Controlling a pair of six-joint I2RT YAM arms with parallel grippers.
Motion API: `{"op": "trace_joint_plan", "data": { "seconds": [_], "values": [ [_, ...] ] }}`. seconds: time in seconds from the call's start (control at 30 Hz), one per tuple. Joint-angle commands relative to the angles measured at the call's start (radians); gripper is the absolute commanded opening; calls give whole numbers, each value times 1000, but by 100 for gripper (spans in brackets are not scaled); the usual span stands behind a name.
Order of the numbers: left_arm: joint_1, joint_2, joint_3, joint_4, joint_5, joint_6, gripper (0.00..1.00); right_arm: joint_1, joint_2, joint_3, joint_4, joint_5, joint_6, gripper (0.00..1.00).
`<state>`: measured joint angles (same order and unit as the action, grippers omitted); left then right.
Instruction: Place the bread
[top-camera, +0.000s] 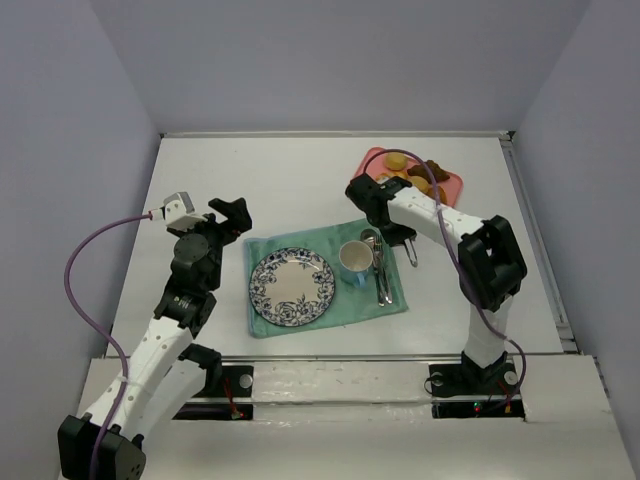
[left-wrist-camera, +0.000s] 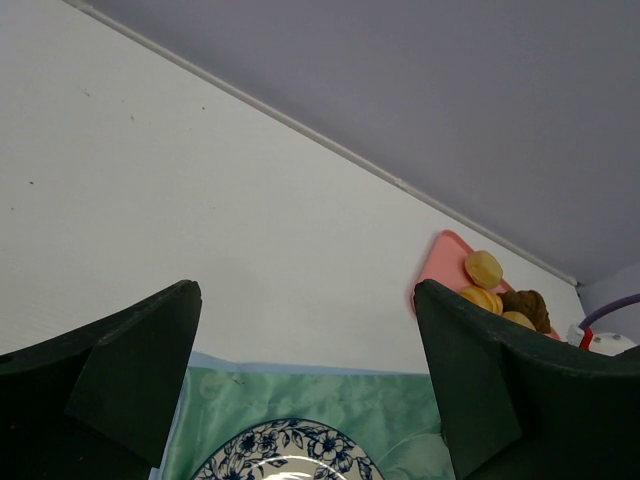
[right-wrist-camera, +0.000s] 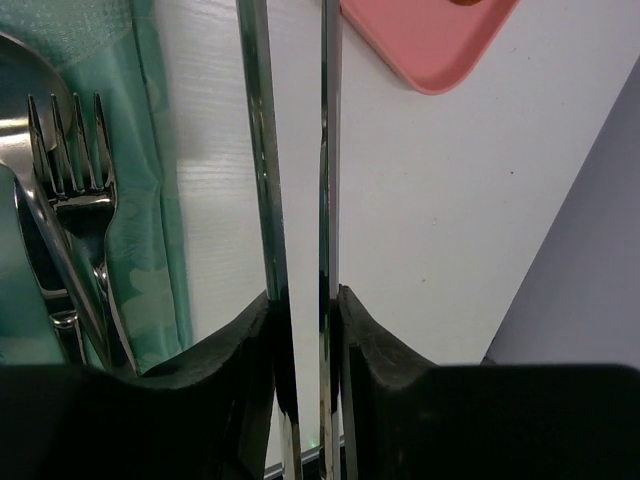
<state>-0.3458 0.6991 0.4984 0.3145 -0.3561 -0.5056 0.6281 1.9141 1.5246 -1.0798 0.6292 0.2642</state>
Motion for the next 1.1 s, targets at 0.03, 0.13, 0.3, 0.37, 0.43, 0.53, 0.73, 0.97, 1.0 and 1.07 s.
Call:
{"op": "trace_joint_plan", "data": {
  "seconds": [0.03,0.13,0.3,0.37,0.43,0.53,0.73,0.97,1.0,1.07],
  "values": [
    [-2,-12,-11,63,-27,6,99,12,-27,78,-46,69,26,23],
    [-2,-15,-11,63,-29,6,99,12,-46,92,-40,81,30,16],
    [-2,-23,-14,63,-29,4,99,21,-95,106,-2,107,26,12],
    [-2,-26,-15,63,-29,3,99,21,-112,109,4,121,29,10],
    [-2,-27,-15,63,-29,3,99,21,-142,115,14,142,23,9],
    [-1,-29,-15,63,-29,3,99,21,-184,126,21,170,18,8],
    [-2,-27,-15,61,-29,3,99,21,-240,135,54,196,0,7],
    [-2,-15,-11,63,-29,2,99,53,-299,155,141,124,-130,7],
    [-2,-16,-11,63,-29,2,99,82,-315,154,187,112,-185,7],
    [-2,-13,-9,63,-29,3,99,113,-332,149,234,69,-250,7]
  ]
}}
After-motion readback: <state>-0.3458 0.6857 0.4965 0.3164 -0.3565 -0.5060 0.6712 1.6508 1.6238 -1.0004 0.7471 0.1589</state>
